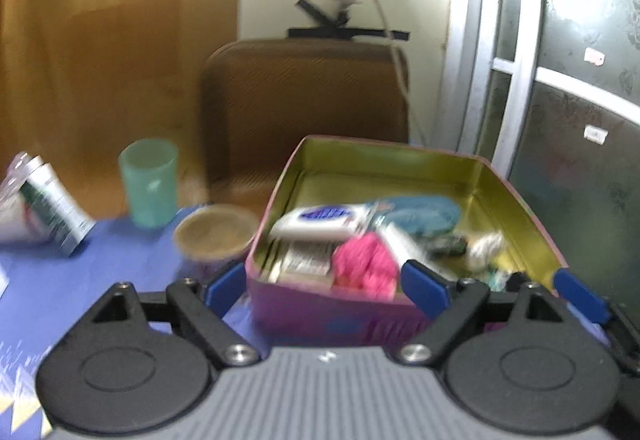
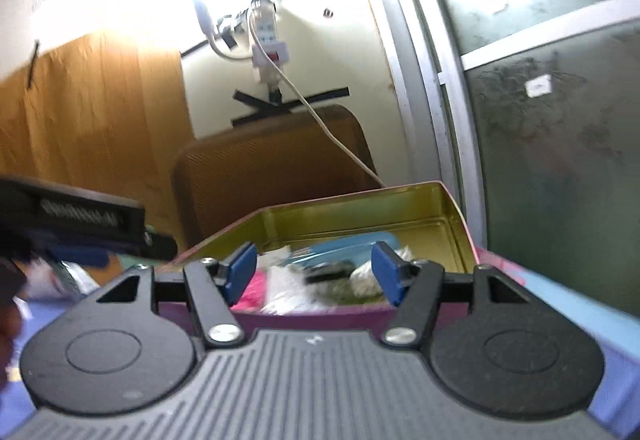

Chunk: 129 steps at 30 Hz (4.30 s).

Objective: Organize soft objects

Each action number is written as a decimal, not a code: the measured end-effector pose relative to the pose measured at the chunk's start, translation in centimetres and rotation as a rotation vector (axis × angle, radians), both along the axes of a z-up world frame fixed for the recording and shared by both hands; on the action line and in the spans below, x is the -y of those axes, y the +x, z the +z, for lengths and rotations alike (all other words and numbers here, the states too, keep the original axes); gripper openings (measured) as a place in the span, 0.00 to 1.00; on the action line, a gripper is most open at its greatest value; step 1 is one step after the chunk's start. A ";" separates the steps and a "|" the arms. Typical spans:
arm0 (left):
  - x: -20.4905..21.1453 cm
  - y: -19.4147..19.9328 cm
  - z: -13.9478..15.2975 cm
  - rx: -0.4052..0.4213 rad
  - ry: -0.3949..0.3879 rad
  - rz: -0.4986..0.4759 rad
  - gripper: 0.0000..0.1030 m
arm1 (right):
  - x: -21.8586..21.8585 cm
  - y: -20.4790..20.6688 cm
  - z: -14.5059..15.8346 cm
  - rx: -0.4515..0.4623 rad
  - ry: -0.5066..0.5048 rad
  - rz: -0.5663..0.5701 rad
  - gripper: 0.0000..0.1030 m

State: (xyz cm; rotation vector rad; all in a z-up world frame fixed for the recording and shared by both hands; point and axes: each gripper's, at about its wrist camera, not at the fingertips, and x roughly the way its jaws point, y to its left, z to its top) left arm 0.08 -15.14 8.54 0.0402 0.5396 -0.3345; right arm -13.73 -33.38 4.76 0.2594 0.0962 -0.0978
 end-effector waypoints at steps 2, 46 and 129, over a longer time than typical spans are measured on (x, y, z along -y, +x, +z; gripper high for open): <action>-0.8 -1.4 -0.5 -0.002 0.016 0.010 0.87 | -0.8 -1.5 0.0 0.008 0.025 0.026 0.65; -9.4 -8.1 -2.9 -0.001 0.077 0.086 1.00 | -8.0 -6.1 0.4 -0.068 0.133 0.068 0.92; -8.3 -6.9 -4.9 -0.015 0.222 0.111 1.00 | -7.3 -4.4 -1.5 -0.145 0.213 0.064 0.94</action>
